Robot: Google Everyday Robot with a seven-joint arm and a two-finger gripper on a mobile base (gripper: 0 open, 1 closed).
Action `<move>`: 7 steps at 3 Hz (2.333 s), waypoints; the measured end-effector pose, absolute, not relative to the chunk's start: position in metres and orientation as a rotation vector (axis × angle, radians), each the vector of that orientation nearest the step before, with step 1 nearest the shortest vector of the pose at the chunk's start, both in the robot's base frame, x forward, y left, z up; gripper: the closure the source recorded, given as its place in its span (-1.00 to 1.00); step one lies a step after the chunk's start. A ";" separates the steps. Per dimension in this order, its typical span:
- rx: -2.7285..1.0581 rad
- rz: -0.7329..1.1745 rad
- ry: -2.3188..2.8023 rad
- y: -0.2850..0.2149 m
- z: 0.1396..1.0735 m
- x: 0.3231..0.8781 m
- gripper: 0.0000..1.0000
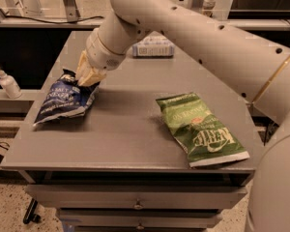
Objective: Move blue chip bag near green jalapeno chip bag
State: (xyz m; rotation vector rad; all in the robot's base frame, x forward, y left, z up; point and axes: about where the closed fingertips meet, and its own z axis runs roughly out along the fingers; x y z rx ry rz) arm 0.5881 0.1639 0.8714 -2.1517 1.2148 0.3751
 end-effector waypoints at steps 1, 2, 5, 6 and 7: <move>-2.130 0.316 1.228 0.149 0.889 0.600 1.00; -2.079 0.235 1.259 0.124 0.915 0.618 1.00; -1.991 0.157 1.318 0.091 0.936 0.636 1.00; -1.924 0.126 1.374 0.059 0.941 0.636 1.00; -1.843 0.092 1.435 0.019 0.947 0.634 1.00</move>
Offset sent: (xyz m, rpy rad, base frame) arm 0.0545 -0.0784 0.0803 0.0093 -0.1643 -0.1850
